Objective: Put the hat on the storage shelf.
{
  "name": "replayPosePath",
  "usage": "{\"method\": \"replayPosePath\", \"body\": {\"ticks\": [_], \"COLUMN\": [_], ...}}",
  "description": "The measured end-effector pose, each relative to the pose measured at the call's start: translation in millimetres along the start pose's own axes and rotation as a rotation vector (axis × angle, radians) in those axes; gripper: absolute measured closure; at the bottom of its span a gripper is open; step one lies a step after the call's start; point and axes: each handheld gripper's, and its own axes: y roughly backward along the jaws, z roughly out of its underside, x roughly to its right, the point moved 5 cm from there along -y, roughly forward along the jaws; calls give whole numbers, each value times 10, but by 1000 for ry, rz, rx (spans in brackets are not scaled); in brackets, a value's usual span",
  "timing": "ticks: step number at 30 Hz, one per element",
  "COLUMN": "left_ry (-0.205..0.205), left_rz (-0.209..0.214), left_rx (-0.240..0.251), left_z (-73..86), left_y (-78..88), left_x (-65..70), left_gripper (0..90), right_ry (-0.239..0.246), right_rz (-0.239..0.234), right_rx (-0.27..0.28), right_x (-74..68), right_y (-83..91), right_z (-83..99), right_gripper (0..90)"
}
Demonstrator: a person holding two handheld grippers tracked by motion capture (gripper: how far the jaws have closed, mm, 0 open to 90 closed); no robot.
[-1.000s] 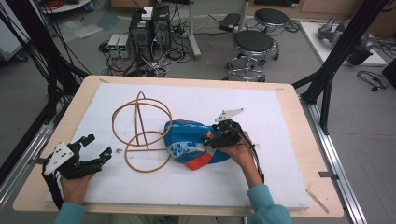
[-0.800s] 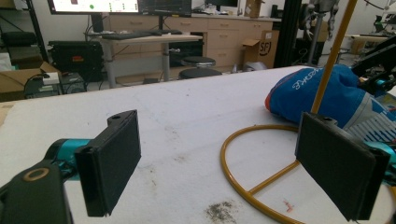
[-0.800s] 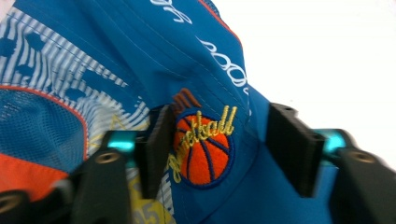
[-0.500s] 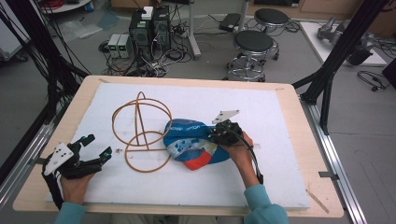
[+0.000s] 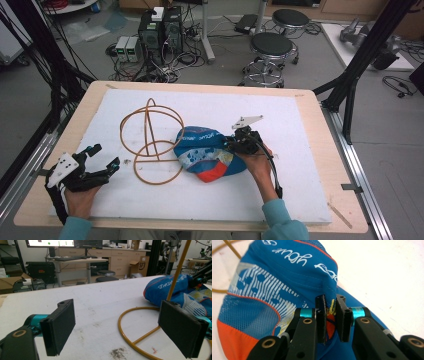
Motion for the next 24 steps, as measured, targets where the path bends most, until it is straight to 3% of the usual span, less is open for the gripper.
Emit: {"method": "replayPosePath", "body": {"ticks": [10,15,20,24], "left_ry": [-1,-2,-3,-3], "left_rz": [1,0,0,-2], "left_rx": [-1,-2,-2,0], "left_z": [0,1,1,1], "left_y": [0,0,0,0], "left_x": [0,-1,0,1], "left_gripper": [147,147,147,147], "right_ry": [-20,-59,-99,-98], "right_rz": [-51,-68,-70,-46], "right_rx": [151,218,284,323], "right_x": [-41,-30,-16,-10], "right_y": [129,223,345,453], "right_z": [-141,-190,-235,-270], "right_gripper": [823,826,828,829]}}
